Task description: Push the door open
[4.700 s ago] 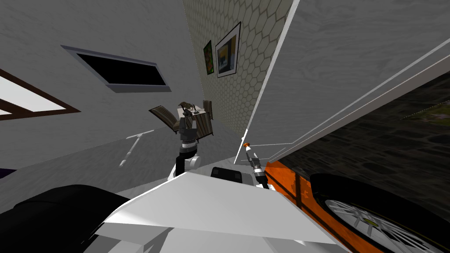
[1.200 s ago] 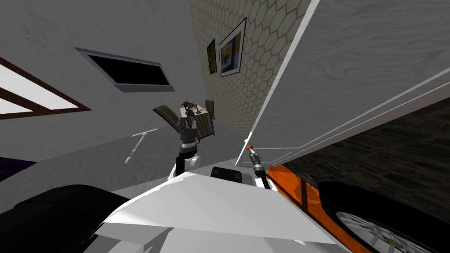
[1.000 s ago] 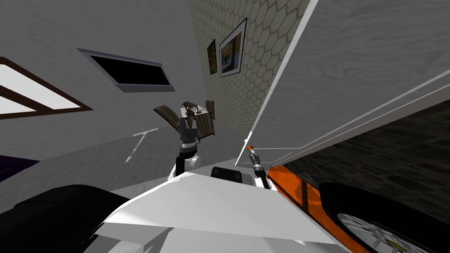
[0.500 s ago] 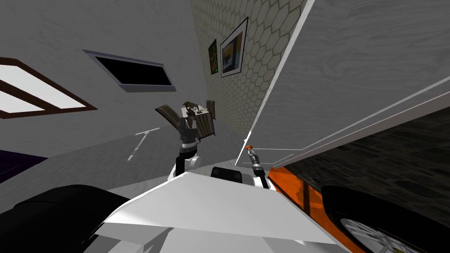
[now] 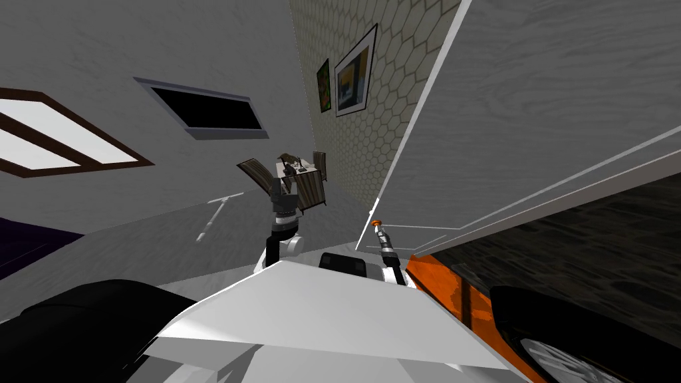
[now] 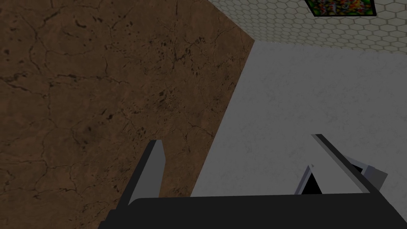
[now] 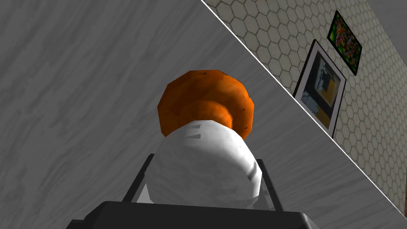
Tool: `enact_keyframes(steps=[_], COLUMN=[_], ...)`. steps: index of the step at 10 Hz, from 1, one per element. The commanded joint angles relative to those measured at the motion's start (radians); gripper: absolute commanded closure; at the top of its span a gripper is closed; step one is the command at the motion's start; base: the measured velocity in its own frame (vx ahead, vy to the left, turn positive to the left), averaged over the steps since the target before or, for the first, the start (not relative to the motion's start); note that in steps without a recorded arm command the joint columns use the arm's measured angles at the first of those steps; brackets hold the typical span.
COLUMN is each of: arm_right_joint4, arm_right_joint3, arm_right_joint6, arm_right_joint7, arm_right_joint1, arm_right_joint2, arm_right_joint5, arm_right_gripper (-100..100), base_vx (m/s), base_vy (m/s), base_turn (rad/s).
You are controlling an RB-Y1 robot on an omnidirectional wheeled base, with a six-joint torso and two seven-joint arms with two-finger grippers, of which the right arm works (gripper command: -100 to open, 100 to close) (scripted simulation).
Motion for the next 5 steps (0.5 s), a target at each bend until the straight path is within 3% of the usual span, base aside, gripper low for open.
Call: enact_keyframes(steps=[1, 5], arm_right_joint4=[0.002, 0.001], arm_right_joint3=[0.01, 0.028], arm_right_joint6=[-0.008, -0.011], arm_right_joint7=[-0.05, -0.139], arm_right_joint1=[-0.009, -0.01], arm_right_joint2=[0.005, 0.01], arm_right_joint5=[-0.028, -0.074], arm_right_gripper=[100, 100], base_vx=[0.015, 0.016], base_vy=[-0.02, -0.024], base_turn=[0.039, 0.031])
